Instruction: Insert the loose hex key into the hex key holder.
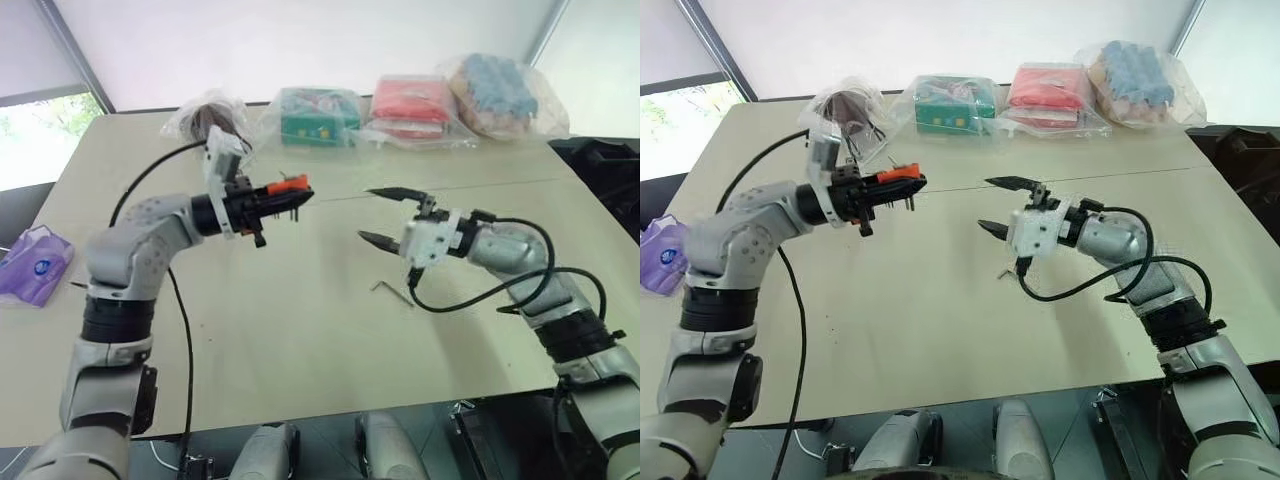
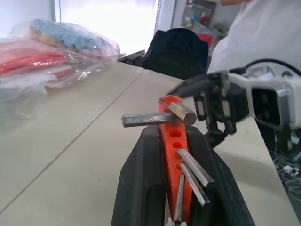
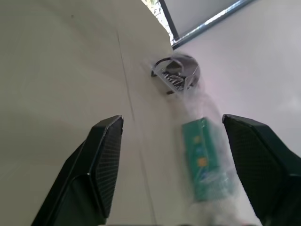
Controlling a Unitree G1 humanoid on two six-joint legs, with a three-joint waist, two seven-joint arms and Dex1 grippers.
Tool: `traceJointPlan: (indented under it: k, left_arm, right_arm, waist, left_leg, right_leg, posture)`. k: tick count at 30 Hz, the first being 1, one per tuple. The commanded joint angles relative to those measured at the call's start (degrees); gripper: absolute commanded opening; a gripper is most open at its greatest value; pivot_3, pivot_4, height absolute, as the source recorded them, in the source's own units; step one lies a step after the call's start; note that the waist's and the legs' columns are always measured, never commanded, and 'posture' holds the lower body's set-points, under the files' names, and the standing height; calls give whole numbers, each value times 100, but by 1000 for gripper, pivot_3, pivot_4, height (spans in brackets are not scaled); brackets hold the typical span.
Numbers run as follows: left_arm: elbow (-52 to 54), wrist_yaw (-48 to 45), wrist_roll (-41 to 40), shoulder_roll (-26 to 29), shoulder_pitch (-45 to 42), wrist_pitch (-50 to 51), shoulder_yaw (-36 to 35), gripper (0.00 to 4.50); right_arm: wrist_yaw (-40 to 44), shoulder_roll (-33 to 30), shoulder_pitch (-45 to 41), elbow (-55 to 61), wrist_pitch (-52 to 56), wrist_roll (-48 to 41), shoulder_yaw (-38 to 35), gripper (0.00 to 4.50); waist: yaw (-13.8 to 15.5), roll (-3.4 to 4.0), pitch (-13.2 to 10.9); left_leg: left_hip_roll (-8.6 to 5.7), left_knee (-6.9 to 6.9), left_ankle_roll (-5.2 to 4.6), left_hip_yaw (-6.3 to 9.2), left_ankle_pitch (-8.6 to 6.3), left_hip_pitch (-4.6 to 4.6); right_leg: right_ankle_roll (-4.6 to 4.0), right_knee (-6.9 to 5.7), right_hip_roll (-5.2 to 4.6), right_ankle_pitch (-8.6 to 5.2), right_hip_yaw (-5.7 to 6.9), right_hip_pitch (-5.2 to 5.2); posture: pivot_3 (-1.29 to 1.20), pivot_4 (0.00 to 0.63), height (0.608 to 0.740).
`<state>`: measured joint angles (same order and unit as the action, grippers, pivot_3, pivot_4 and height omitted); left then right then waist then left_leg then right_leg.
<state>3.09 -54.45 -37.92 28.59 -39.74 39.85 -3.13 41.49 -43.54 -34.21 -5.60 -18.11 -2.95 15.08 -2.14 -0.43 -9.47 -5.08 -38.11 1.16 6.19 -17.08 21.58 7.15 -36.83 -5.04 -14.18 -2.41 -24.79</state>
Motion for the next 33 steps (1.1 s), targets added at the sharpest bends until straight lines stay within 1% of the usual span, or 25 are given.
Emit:
traceJointPlan:
  k: [1, 2, 6, 8, 11, 14, 22, 33]
  left_arm:
    - [442, 127, 71, -59, 187, -277, -8, 137]
    - [501, 140, 100, -79, 267, -314, 28, 137]
    - [656, 180, 104, -119, 409, -350, 85, 137]
    - [718, 210, 81, -140, 457, -359, 82, 137]
    - [829, 246, 41, -158, 559, -351, 83, 137]
    - [1015, 282, -12, -190, 714, -336, 118, 137]
    - [1239, 268, 77, -169, 951, -396, 243, 137]
    - [1130, 225, 216, -148, 935, -509, 294, 137]
  right_arm:
    - [570, -288, 138, 996, 2570, -1126, -395, 3454]
    - [592, -336, 194, 1227, 3290, -1320, -435, 3454]
    - [663, -473, 302, 1875, 5237, -1729, -467, 3454]
    - [640, -487, 346, 2115, 5803, -1805, -468, 3454]
    - [567, -483, 411, 2337, 6299, -1756, -412, 3454]
    - [480, -476, 500, 2427, 6580, -1609, -278, 3454]
    - [469, -510, 813, 2352, 6645, -1225, -7, 3454]
    - [350, -170, 778, 1901, 6640, -940, 31, 3454]
  waist:
    - [21, 0, 0]
    - [31, 0, 0]
    - [117, 1, 0]
    - [153, 1, 0]
    - [173, 0, 0]
    - [172, 0, 0]
    - [162, 0, 0]
    - [163, 0, 1]
  left_leg:
    - [0, 1, -1, 1, -1, 0]
    - [0, 1, -3, 1, -2, 0]
    - [0, 1, -9, -2, -5, 1]
    - [0, -1, -23, -1, -13, 3]
    - [-1, -3, -23, -1, -13, 4]
    - [-1, -3, -22, -2, -12, 7]
    - [0, -3, -18, -3, -10, 11]
    - [0, -3, -9, -3, -5, 11]
  right_leg:
    - [0, 0, 0, 0, 0, 0]
    - [0, 0, -1, 0, 0, 0]
    - [0, 8, -2, 0, 0, -1]
    - [0, 9, -2, 0, 0, -1]
    - [0, 19, -4, 0, 1, 4]
    - [0, 26, -5, 0, 2, 4]
    - [1, 34, -5, 0, 4, 4]
    - [1, 39, -5, 0, 5, 6]
  posture:
    - [0, 150, 740]
    - [0, 150, 740]
    - [0, 150, 740]
    - [0, 150, 740]
    - [0, 150, 740]
    - [0, 150, 740]
    - [0, 150, 740]
    - [0, 150, 740]
